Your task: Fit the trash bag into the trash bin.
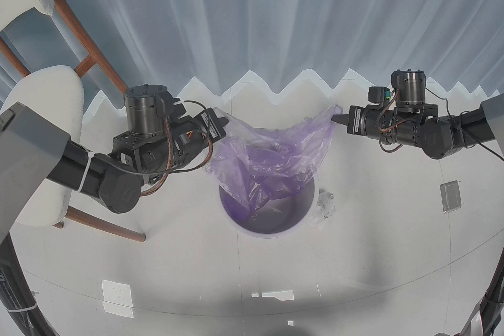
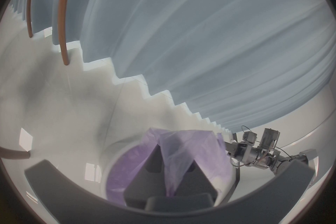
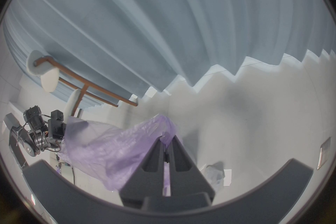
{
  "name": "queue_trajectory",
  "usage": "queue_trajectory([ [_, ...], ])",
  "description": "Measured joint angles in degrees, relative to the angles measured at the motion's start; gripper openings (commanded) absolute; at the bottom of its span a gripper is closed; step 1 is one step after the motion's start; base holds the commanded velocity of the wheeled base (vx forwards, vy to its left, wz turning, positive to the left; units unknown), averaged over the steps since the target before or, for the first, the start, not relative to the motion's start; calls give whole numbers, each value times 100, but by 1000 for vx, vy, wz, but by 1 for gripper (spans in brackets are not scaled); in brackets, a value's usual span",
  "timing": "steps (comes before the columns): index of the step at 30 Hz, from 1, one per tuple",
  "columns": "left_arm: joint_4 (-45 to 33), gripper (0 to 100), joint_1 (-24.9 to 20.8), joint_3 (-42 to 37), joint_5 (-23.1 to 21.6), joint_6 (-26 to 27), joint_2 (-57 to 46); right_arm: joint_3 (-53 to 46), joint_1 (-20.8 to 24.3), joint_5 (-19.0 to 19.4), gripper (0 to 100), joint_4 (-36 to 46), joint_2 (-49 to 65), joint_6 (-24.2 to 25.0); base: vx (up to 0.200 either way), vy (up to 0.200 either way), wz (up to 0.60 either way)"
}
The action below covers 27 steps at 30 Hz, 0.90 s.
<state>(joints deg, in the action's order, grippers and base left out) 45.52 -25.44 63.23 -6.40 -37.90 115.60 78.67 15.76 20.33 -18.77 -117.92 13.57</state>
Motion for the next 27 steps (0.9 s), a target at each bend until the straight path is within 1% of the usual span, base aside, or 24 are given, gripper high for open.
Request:
queue_trajectory([
  [6,-1,0,362,250,-33,152,440,651,-273,-165,0,257,-510,-2,0,0,0],
  [9,2,0,455,355,-38,169,590,925,-323,-176,0,433,-678,-2,0,0,0],
  [13,-22,0,561,614,-44,177,837,1549,-369,-184,0,780,-956,-2,0,0,0],
  [18,-55,0,662,947,-24,172,1207,2172,-406,-189,0,1273,-1328,-5,0,0,0],
  [21,-57,0,668,1003,-9,167,1356,2309,-428,-189,0,1312,-1471,11,0,0,0],
  [24,-22,0,579,947,-2,169,1353,2269,-439,-184,0,1295,-1474,37,0,0,0],
  [25,-15,0,541,907,0,174,1334,2205,-439,-180,100,1276,-1456,35,0,0,0],
  [27,-4,0,474,833,2,188,1279,2042,-441,-169,100,1235,-1402,28,0,0,0],
])
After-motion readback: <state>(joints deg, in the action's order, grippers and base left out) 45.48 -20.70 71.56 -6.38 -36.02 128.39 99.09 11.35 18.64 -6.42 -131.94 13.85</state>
